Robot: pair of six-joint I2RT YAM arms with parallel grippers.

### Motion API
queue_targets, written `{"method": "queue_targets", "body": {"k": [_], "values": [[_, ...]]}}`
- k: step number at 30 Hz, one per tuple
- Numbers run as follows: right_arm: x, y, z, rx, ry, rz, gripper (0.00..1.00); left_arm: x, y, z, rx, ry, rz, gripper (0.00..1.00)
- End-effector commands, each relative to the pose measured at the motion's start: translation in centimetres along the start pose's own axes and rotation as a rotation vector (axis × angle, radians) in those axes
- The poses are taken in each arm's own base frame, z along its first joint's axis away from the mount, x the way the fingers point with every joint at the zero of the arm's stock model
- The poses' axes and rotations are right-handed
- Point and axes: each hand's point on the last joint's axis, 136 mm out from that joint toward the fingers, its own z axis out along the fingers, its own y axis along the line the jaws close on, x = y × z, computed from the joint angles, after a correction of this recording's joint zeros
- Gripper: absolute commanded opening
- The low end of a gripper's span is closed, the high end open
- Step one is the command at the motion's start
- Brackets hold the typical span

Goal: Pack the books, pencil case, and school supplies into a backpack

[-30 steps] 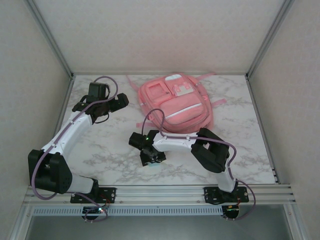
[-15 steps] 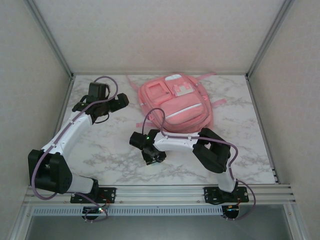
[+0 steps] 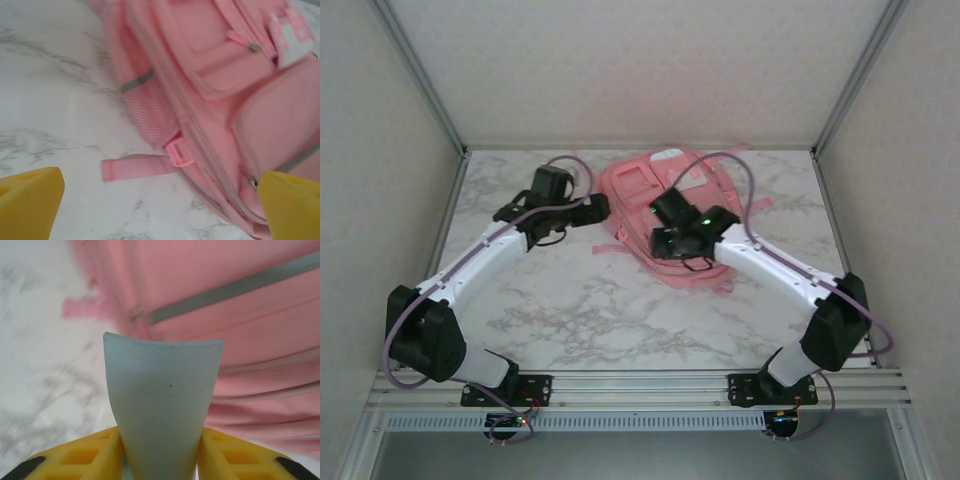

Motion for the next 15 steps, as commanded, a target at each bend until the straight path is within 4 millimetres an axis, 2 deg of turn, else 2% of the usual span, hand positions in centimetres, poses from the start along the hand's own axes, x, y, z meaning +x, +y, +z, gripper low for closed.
{"method": "queue_targets", "body": {"k": [1,4,8,11,15], "values": [[-1.6,-5.7,-1.1,0.105,-0.093,0.089,0.4,0.4,-3.2,0.9,-0.004,-0.034,0.122,0.96],[-2.1,-8.9,-2.3,0.112,-0.148,0.191,0.39,2.7,-6.5,2.0,0.013,-0.02,0.238,0.95],[-1.0,-12.6,-3.4,0.137,-0.174,0.293,0.4,5.5,-10.5,3.3,0.009,0.018,0.461,0.95],[0.4,-14.9,-3.6,0.148,-0.175,0.357,0.41,7.1,-12.6,4.4,-0.005,0.051,0.613,0.94],[2.1,-16.9,-3.7,0.132,-0.174,0.432,0.41,8.8,-15.1,5.8,-0.02,0.088,0.796,0.93]]}}
